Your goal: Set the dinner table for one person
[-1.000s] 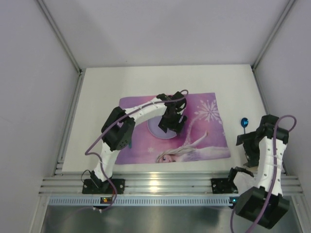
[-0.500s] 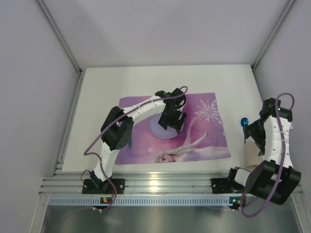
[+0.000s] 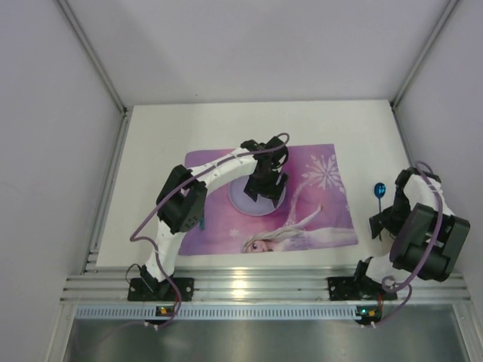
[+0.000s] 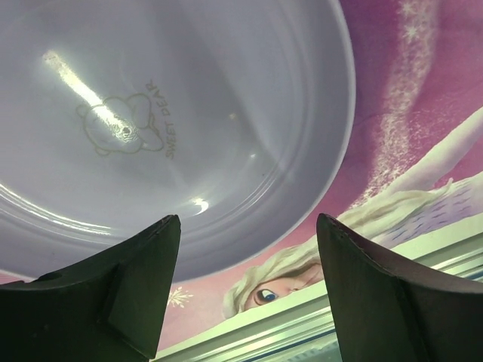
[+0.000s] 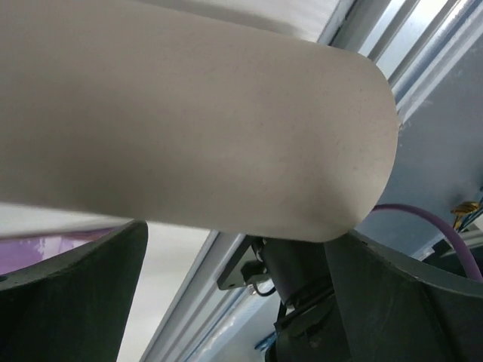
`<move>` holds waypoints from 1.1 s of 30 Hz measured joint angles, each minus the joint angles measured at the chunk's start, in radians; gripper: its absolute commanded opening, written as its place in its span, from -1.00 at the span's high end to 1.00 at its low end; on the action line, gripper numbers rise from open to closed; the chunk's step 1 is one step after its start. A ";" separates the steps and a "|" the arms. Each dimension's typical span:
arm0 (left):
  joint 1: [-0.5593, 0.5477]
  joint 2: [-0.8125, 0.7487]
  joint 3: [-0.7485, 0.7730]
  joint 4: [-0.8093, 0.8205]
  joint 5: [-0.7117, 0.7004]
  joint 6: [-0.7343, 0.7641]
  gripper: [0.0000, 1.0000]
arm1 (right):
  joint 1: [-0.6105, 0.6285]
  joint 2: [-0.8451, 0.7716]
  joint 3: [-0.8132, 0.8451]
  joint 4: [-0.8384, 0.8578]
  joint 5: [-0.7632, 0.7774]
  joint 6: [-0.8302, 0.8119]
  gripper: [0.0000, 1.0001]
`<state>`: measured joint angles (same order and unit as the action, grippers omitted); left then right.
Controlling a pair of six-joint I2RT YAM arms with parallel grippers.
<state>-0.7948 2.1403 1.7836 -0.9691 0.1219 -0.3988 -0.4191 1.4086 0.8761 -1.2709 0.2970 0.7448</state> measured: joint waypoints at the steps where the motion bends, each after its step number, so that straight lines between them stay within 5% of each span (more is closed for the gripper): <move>1: 0.000 0.000 -0.003 -0.001 -0.005 -0.004 -0.56 | -0.013 0.016 -0.002 0.016 0.001 -0.012 -0.99; 18: -0.029 0.077 0.103 -0.063 -0.032 -0.056 -0.54 | -0.050 0.255 0.322 0.240 0.027 -0.166 -1.00; 33: -0.097 0.171 0.207 -0.126 -0.040 -0.044 -0.53 | -0.050 0.079 0.158 0.428 -0.101 -0.185 -0.99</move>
<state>-0.8913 2.3112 1.9907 -1.0954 0.0822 -0.4427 -0.4690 1.4872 1.0336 -0.8425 0.1955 0.5602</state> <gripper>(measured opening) 0.767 0.996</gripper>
